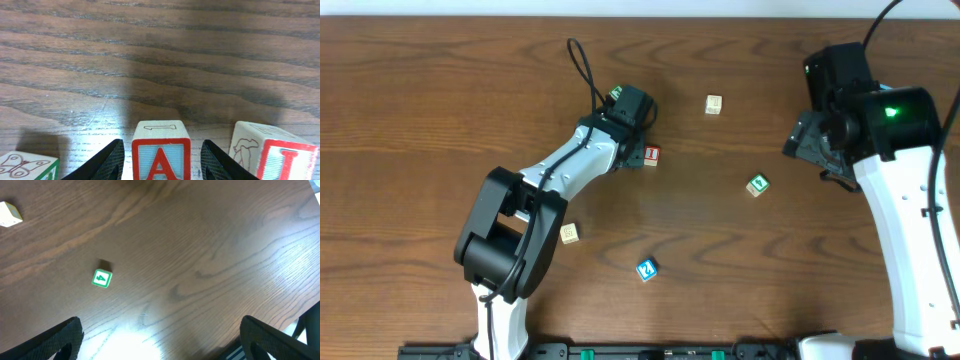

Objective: Spell out Ai2

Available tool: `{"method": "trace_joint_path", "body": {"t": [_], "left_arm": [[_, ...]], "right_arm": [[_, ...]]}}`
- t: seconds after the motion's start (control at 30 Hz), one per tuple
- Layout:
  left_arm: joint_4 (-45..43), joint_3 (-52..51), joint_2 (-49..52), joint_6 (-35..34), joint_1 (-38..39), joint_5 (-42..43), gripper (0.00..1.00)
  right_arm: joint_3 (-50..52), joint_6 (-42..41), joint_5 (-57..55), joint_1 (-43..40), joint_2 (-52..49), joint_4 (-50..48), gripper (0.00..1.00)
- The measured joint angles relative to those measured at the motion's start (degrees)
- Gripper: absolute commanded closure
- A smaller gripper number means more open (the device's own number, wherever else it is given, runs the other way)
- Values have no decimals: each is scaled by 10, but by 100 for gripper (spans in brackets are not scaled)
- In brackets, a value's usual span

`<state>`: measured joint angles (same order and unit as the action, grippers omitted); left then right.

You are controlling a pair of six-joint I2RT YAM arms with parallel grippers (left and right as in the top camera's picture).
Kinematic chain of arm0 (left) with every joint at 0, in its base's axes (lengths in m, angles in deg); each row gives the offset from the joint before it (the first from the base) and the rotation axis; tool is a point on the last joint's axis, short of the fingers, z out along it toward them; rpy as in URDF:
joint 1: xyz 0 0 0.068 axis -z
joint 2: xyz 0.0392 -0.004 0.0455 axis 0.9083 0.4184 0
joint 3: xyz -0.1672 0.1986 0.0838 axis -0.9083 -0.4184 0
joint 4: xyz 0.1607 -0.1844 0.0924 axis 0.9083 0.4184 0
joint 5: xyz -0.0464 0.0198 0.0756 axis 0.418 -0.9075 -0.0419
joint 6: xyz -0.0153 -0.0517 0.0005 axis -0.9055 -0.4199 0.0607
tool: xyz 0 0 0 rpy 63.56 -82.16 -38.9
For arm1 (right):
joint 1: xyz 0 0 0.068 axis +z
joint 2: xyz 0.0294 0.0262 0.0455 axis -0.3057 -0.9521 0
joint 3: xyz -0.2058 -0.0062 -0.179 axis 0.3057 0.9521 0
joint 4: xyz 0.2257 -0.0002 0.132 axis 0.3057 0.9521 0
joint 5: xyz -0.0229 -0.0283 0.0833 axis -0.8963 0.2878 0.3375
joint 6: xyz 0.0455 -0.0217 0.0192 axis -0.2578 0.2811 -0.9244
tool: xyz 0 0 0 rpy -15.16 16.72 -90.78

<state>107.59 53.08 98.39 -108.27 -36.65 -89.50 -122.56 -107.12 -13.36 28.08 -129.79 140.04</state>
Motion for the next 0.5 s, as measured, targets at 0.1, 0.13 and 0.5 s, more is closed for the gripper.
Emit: {"method": "trace_joint_path", "body": {"t": [0.1,0.13,0.5], "left_arm": [[21,20,-3,4,0,-1,49],[29,25,-6,4,0,-4,49],[144,43,-42,-34,-14,-104,50]], "right_arm": [[0,0,0,0,0,0,1],[0,0,0,0,0,0,1],[0,0,0,0,0,1,1]]}}
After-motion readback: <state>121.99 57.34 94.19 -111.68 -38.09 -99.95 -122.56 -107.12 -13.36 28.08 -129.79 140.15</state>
